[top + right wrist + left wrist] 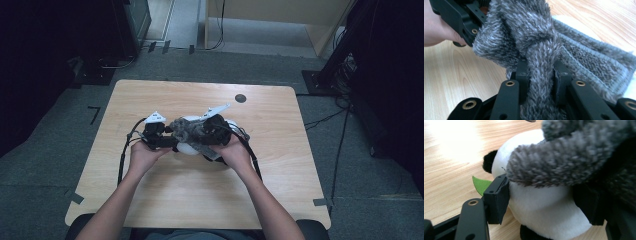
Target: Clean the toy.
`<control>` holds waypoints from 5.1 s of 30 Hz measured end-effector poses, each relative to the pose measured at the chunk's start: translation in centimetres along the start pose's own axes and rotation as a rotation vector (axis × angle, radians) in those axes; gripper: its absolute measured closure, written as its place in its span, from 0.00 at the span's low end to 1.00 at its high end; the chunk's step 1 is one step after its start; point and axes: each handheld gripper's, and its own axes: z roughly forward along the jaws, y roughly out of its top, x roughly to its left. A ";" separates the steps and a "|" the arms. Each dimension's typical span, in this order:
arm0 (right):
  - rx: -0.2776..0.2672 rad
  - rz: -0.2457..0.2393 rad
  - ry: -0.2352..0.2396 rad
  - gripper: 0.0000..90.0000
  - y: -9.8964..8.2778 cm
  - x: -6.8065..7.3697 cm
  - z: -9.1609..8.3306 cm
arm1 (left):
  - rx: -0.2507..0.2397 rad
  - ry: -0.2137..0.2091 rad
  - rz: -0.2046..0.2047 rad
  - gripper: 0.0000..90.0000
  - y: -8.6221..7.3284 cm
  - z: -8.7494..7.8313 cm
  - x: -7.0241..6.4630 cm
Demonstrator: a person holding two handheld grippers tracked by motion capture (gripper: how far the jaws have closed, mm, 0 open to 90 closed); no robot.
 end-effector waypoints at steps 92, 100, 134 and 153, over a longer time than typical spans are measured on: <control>0.052 0.295 -0.123 0.81 -12.1 -8.4 -3.1 | 0.002 -0.005 -0.015 0.41 -0.1 0.0 -0.1; 0.049 0.311 -0.134 0.82 -12.0 -8.6 -3.9 | 0.002 0.000 -0.015 0.40 0.0 0.0 -0.2; -0.147 0.246 -0.127 0.83 -9.3 -7.4 -7.1 | -0.012 0.001 -0.015 0.40 0.0 0.2 -0.4; 0.038 0.291 -0.125 0.84 -11.3 -8.4 -3.9 | -0.007 0.001 -0.014 0.40 0.0 0.2 -0.2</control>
